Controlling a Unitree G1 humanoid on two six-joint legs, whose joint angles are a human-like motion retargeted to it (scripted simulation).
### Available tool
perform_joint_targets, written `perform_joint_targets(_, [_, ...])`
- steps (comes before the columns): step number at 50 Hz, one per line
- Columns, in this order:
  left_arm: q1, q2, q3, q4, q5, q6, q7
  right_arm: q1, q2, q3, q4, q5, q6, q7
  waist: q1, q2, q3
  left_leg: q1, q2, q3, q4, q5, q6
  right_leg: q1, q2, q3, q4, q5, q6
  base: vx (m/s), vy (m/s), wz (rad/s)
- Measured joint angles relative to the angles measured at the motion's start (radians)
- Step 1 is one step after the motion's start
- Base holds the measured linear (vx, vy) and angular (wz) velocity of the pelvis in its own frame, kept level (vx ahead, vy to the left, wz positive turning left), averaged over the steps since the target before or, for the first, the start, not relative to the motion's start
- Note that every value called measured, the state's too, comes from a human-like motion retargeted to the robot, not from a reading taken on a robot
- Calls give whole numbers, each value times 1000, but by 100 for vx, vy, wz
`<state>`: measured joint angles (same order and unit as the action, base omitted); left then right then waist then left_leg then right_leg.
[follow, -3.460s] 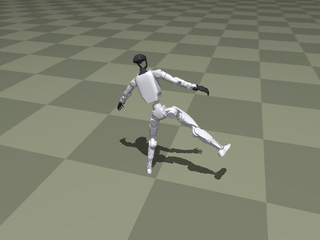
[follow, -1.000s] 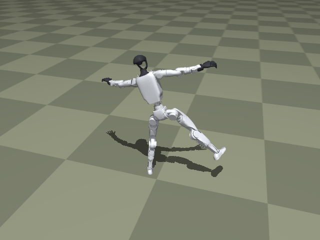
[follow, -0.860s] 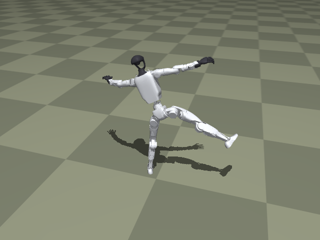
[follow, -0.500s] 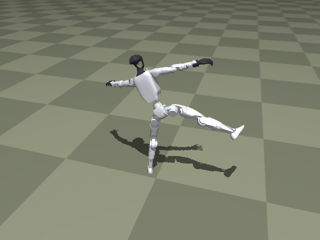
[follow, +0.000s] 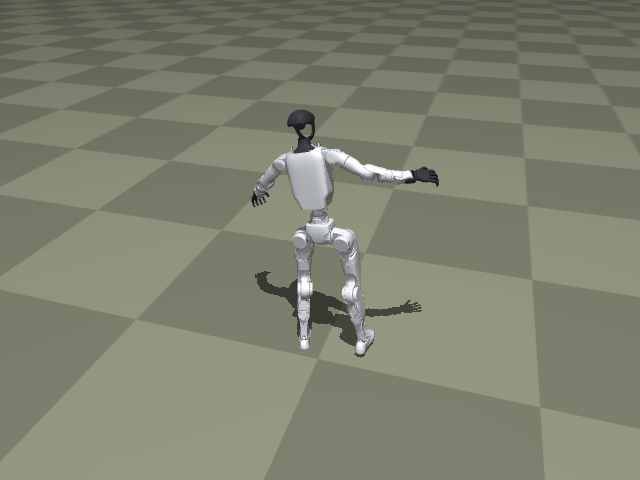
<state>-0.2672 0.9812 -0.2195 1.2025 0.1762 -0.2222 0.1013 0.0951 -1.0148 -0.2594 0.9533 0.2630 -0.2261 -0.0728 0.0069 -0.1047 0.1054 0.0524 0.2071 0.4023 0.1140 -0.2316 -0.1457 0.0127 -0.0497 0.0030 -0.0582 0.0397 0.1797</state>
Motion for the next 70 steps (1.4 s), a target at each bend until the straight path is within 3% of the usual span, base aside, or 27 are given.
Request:
perform_joint_targets(5, [52, -218, -33, -28, 16, 4, -17, 43, 153, 14, -128, 5, -17, -27, 25, 57, -20, 0, -106, 6, -15, 9, -34, 25, 1, -116, 29, -71, -41, 0, 0, 0])
perform_joint_targets(12, [115, -445, -57, -84, 52, 25, 12, 5, 333, 171, -126, -100, -12, -84, 75, 141, -71, -54, -208, 14, 18, 17, -116, -3, -113, -200, 42, -222, -37, 1, 0, -3])
perform_joint_targets(17, [160, -581, -66, -111, -82, 32, 81, -53, 441, 335, -58, -156, 16, -116, 74, 195, -92, -52, -231, -5, 18, 12, -115, 21, -135, -224, 19, -237, -18, 6, -6, 22])
perform_joint_targets(23, [201, -742, -58, -70, -170, 41, 46, -84, 544, 483, 8, -240, 33, -91, 37, 257, -151, -68, -214, -47, -2, 18, -93, 9, -114, -275, 39, -255, -22, 3, -11, 43])
perform_joint_targets(31, [185, -844, -114, 64, -217, 51, 41, -70, 696, 489, 144, -168, 34, -186, 33, 241, -177, -69, -205, -98, 1, 30, -90, 26, -107, -332, 67, -291, -34, 3, -11, 38])
perform_joint_targets(40, [183, -865, -162, 155, -230, -21, 111, -61, 803, 536, 310, -65, -20, -214, 78, 173, -163, -55, -181, -96, 38, 0, -45, 21, -109, -355, 159, -344, -8, 4, -11, 4])
perform_joint_targets(47, [189, -863, -169, 150, -266, -9, 107, -50, 787, 569, 305, -83, -14, -193, 107, 148, -163, -58, -178, -97, 20, 18, -53, 5, -102, -347, 164, -348, -11, 1, -8, 0])
perform_joint_targets(50, [188, -862, -195, 132, -287, 19, 84, -62, 757, 567, 292, -71, 7, -187, 103, 154, -150, -59, -178, -105, 17, 29, -64, 47, -82, -340, 72, -317, -37, -2, -7, 8])
perform_joint_targets(56, [193, -845, -212, 79, -259, 31, 33, -102, 682, 518, 233, -101, 22, -133, 94, 175, -120, -68, -160, -86, 15, 45, -66, 20, -69, -316, 88, -320, -29, -3, -9, -13])
perform_joint_targets(65, [187, -780, -184, 0, -110, 51, -62, -219, 446, 355, 144, -146, 58, 16, 72, 245, -66, -98, -174, -55, 9, 106, -51, -54, -88, -263, 137, -312, -9, -6, -9, -16])
perform_joint_targets(70, [163, -683, -177, -25, 1, 40, -65, -281, 249, 288, 189, -102, 43, 24, 97, 267, -66, -116, -219, -209, -21, 158, -38, -67, -145, -257, 119, -288, -7, -2, -8, 11])
